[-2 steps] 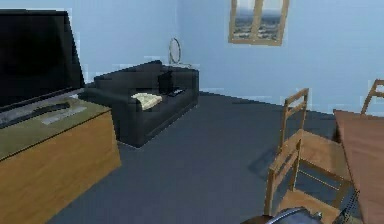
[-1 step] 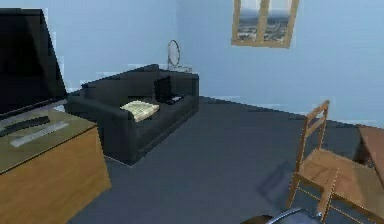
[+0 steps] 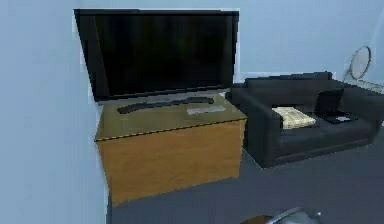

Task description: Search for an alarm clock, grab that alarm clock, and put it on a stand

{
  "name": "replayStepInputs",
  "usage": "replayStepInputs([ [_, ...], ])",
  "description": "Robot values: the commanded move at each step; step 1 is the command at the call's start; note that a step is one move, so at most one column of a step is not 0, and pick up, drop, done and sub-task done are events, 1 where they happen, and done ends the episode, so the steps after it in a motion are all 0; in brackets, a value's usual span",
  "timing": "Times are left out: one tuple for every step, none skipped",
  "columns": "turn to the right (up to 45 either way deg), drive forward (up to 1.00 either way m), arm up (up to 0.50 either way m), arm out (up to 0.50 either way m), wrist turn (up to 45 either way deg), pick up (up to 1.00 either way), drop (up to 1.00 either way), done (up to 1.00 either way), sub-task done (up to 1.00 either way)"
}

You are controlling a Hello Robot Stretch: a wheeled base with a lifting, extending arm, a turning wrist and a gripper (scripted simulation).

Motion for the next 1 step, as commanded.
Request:
replayStepInputs([
  [-18.0, 0.00, 0.00, 0.00, 0.0, 0.00, 0.00, 0.00, 0.00],
])
